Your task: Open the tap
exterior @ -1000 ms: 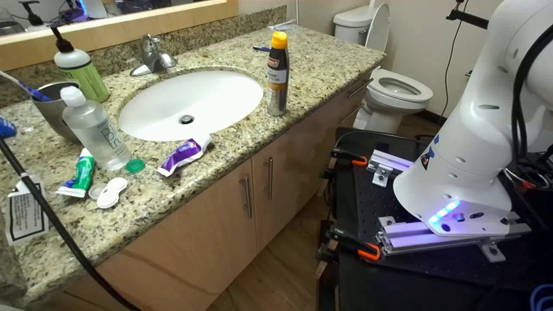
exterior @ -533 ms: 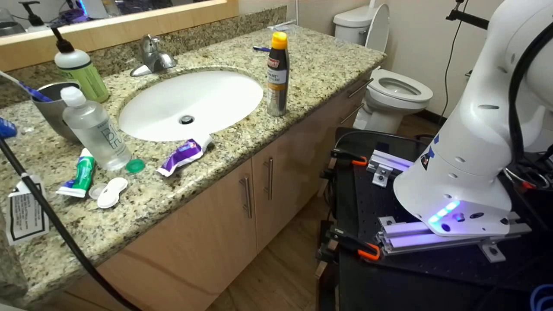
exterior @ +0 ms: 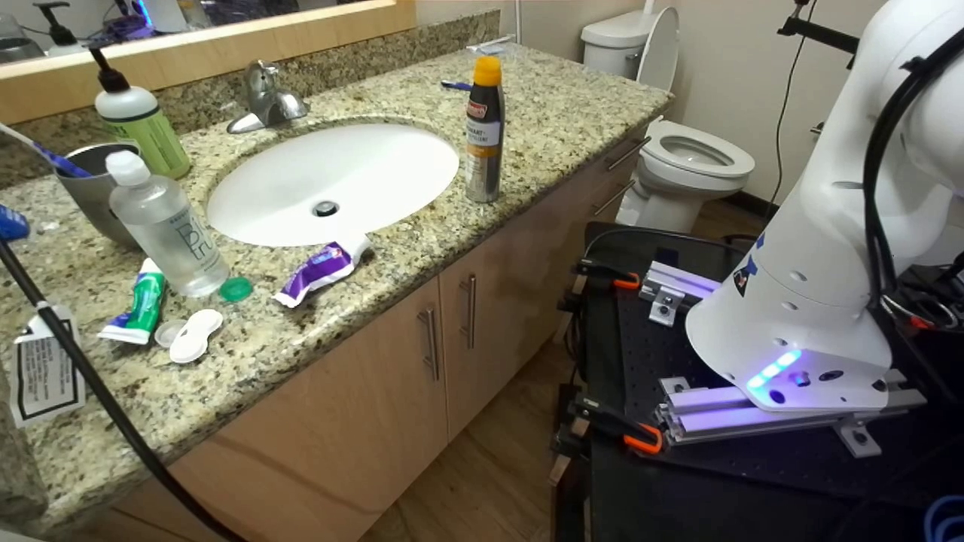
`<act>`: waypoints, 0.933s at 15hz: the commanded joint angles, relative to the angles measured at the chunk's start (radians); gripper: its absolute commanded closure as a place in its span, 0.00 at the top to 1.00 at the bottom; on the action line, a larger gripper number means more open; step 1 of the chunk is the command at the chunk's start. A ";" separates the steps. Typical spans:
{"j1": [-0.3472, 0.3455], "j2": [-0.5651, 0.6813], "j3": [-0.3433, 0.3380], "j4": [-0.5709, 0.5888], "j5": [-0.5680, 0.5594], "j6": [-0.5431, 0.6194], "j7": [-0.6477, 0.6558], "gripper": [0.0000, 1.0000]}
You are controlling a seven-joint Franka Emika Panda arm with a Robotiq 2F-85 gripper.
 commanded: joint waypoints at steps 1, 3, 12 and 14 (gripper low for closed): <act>-0.026 0.066 0.024 0.017 -0.043 -0.015 0.036 1.00; -0.062 0.223 0.063 0.084 -0.133 0.034 0.225 1.00; 0.032 0.506 -0.022 0.257 -0.157 0.112 0.580 1.00; 0.040 0.514 -0.027 0.279 -0.125 0.110 0.580 1.00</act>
